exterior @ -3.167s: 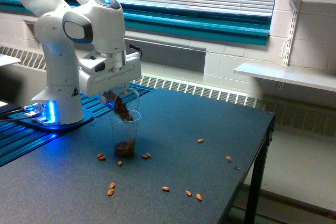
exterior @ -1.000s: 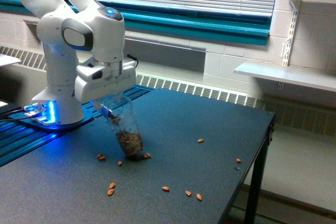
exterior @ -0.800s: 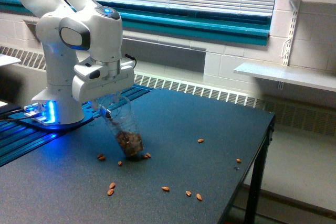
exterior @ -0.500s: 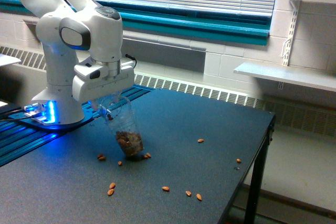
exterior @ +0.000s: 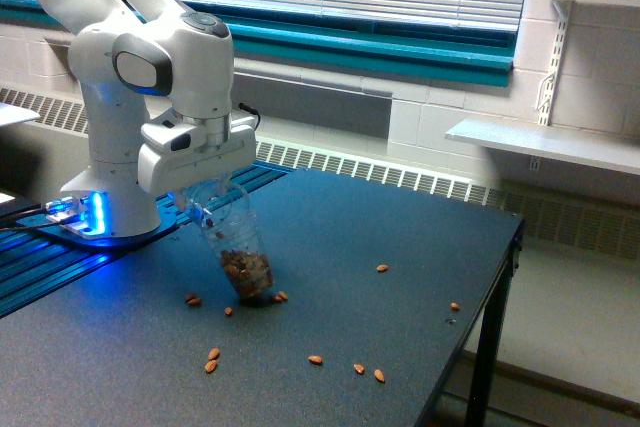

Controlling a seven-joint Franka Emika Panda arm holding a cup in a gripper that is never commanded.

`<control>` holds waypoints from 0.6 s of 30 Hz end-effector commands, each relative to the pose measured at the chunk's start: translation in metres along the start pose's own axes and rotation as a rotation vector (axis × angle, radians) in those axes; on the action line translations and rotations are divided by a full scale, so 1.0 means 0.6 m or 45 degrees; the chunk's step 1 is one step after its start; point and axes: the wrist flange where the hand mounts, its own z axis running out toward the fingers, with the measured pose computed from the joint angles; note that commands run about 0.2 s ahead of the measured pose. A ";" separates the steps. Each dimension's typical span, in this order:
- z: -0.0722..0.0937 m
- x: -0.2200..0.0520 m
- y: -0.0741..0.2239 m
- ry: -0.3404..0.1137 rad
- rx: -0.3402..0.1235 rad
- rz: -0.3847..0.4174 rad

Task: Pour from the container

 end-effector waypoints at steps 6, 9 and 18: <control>0.010 -0.017 0.020 -0.016 -0.035 0.018; 0.006 -0.014 0.022 -0.005 -0.033 0.033; -0.011 -0.014 0.019 0.061 -0.038 0.006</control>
